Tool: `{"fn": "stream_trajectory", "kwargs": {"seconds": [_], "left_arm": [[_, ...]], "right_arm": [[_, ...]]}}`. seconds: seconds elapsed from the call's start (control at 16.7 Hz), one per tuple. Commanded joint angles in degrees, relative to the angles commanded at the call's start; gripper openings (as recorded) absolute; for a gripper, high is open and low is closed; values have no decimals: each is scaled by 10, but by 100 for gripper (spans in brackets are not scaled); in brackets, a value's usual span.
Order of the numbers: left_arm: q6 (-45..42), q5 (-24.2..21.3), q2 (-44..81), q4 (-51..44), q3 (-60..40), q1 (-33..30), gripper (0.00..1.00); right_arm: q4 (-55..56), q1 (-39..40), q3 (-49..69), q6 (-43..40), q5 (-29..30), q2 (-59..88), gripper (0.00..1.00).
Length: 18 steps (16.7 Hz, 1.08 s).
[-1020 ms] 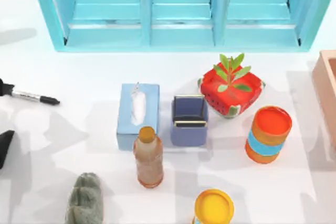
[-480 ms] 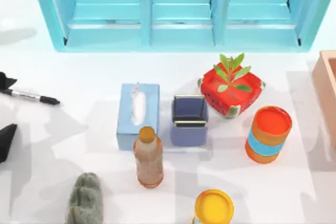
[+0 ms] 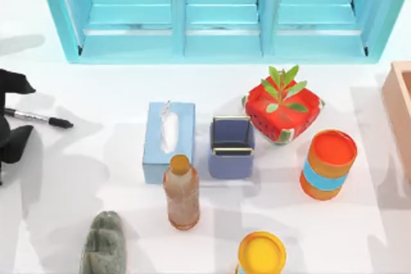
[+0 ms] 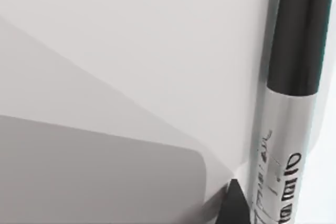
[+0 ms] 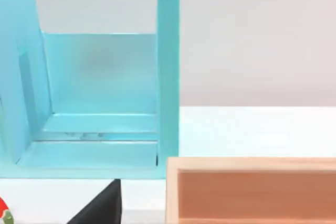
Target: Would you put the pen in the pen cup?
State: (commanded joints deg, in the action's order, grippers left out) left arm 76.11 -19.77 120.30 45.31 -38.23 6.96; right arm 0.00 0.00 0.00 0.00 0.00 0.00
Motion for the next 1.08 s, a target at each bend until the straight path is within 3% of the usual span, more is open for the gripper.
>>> {"fn": "stream_trajectory", "kwargs": {"seconds": [0.3,1.08], "left_arm": [[2,2,8,4,-5,-3,100],[2,2,8,4,-5,-3,2]], "right_arm": [[0,0,0,0,0,0,100],[0,0,0,0,0,0,100]]}}
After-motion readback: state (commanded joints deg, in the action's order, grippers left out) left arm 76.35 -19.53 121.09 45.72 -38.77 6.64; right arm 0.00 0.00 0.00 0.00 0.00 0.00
